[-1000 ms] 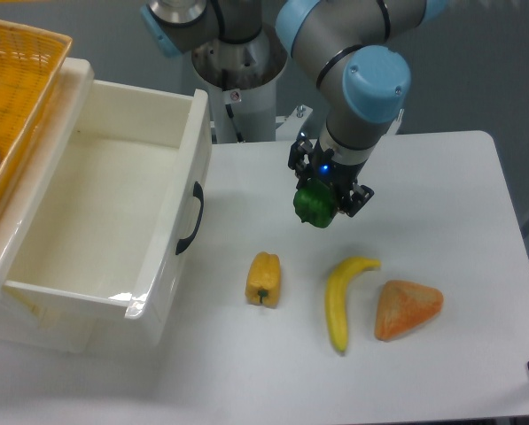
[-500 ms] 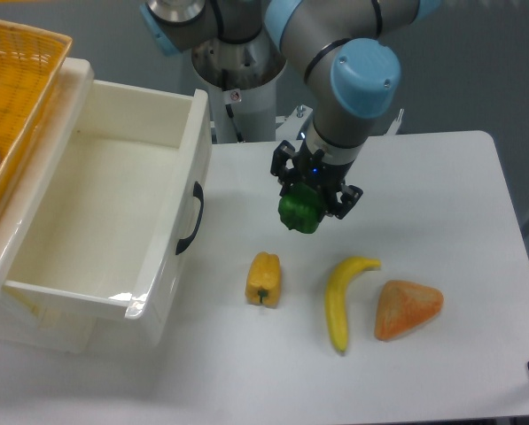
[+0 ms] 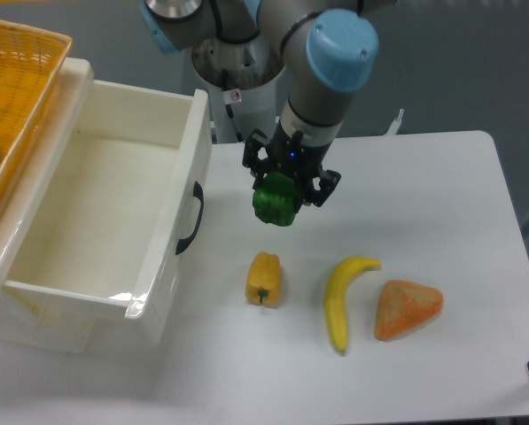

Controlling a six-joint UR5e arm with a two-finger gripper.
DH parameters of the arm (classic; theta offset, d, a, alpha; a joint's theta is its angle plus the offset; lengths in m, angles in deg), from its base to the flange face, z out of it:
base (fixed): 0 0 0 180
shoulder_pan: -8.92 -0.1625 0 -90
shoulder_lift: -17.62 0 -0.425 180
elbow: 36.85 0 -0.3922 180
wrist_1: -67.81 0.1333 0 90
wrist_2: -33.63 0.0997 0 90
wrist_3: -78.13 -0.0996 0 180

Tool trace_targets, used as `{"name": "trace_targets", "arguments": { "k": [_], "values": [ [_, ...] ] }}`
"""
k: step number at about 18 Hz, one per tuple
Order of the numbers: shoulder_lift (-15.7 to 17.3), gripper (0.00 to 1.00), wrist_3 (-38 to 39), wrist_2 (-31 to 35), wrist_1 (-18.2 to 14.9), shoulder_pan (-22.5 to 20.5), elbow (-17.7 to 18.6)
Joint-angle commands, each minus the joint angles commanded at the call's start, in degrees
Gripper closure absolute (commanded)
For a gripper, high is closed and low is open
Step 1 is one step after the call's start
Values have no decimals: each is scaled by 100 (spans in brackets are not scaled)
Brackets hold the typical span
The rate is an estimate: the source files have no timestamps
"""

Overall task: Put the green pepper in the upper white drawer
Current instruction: 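Carry the green pepper up and over the open white drawer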

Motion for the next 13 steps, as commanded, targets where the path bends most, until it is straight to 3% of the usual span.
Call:
{"name": "trace_targets", "arguments": {
  "k": [13],
  "values": [
    [563, 51, 1302, -1302, 9, -220, -70]
  ]
}}
